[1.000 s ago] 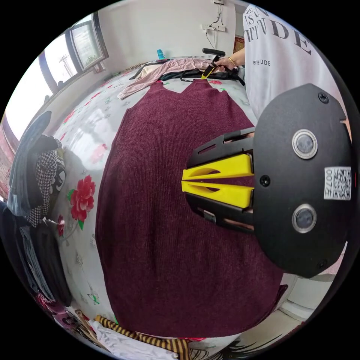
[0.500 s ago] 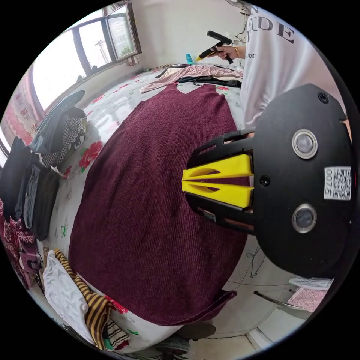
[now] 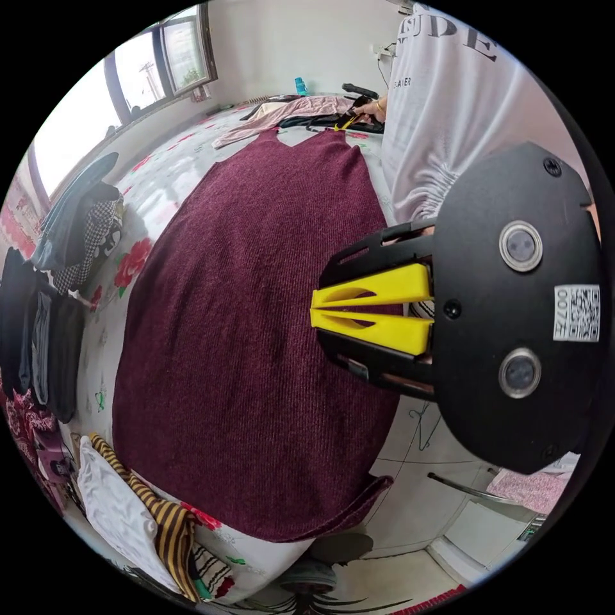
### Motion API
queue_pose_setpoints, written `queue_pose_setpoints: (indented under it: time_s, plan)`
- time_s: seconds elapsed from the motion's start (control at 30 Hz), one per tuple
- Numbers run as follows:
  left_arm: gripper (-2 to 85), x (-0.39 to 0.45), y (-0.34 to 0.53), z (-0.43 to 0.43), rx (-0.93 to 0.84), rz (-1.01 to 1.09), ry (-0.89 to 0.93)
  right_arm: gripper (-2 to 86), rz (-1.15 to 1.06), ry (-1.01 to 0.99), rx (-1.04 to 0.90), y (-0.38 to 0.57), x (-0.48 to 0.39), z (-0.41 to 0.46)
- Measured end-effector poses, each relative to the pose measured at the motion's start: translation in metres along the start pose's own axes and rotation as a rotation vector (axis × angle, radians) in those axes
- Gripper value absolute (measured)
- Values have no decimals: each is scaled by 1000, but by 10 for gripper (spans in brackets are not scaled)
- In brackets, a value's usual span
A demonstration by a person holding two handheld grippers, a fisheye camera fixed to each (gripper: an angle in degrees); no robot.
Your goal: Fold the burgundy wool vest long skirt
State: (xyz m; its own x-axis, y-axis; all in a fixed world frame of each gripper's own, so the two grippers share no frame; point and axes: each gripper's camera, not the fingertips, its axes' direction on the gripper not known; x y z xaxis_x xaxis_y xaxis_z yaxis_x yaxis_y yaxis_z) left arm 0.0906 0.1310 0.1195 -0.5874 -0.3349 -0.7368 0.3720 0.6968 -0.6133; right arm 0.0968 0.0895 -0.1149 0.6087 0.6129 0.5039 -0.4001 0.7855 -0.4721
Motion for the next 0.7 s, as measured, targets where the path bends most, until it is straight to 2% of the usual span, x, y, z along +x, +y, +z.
queue_pose_setpoints:
  time_s: [0.17,0.3,0.43,0.5,0.7]
  plan:
    - [-10,24,-10,-10,12,47,8,1,-125,-107,115,0,-26,-47]
    - [-10,41,-15,-12,16,75,37,-1,-396,-253,187,11,-104,-101]
    - [-10,53,-16,-11,16,95,78,-1,-613,-371,174,35,-178,-98]
    - [-10,58,-15,-11,11,104,99,1,-721,-405,90,51,-219,-57]
    - [-10,59,-11,-11,-25,79,125,26,-734,-422,-266,64,-251,78]
